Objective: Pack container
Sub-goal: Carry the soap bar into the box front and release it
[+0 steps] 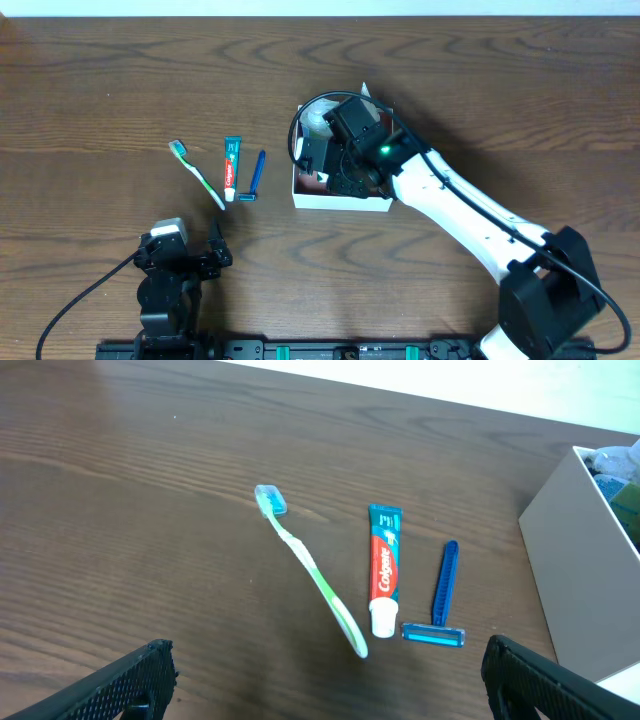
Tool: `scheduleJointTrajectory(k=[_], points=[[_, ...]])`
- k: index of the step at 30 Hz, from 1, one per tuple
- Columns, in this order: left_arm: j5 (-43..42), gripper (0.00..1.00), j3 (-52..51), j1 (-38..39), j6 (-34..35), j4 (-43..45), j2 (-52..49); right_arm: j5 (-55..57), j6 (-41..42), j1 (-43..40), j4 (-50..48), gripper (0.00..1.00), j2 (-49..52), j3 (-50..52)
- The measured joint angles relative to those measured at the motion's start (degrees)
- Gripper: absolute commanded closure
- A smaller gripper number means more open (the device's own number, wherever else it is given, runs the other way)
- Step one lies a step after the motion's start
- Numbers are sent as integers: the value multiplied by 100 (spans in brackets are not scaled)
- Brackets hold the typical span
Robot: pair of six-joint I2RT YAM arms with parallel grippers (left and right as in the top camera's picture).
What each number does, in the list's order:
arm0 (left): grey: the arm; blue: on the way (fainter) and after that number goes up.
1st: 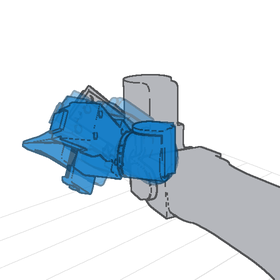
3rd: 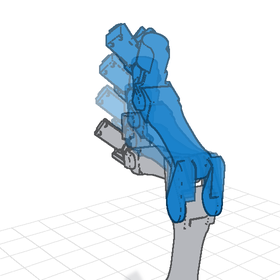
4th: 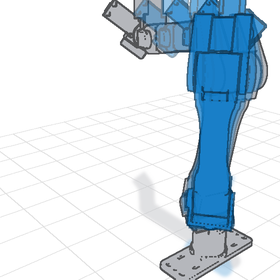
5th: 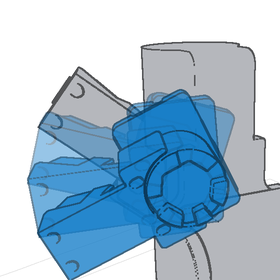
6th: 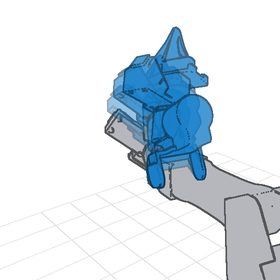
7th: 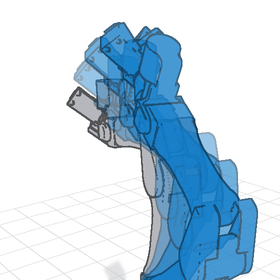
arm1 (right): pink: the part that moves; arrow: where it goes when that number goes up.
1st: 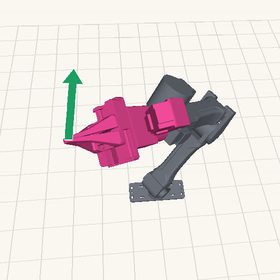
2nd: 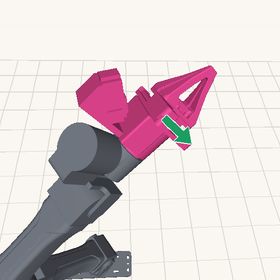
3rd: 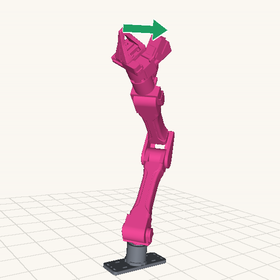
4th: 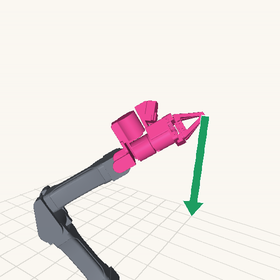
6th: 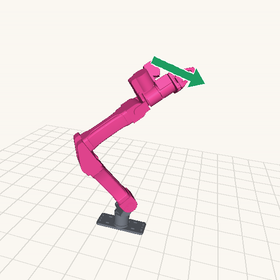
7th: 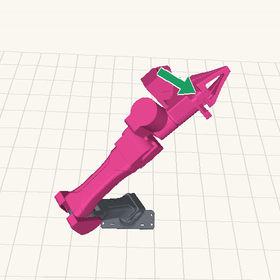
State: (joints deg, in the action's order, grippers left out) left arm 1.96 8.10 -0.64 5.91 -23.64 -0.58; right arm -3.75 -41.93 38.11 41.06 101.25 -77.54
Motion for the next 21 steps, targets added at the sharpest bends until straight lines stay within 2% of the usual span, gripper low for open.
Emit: scheduleJointTrajectory(k=[2, 13, 14, 15, 18, 21], points=[[0, 2, 0, 0, 0, -2, 0, 15, -37, 0, 7, 38, 57, 0], [0, 2, 0, -2, 0, 0, 0, 76, 52, 0, -315, 32, 59, 0], [0, 2, 0, -2, 0, 0, 0, 83, 118, 0, -313, 20, 57, 0], [0, 2, 0, -2, 0, 0, 0, 101, 271, 0, -310, 16, 48, 0], [-2, 2, 0, -2, 0, -2, 0, 260, 796, -9, -273, 11, -72, 0], [0, 2, 0, -2, 0, 0, 0, 313, 1322, -72, -140, 14, -431, 0]])
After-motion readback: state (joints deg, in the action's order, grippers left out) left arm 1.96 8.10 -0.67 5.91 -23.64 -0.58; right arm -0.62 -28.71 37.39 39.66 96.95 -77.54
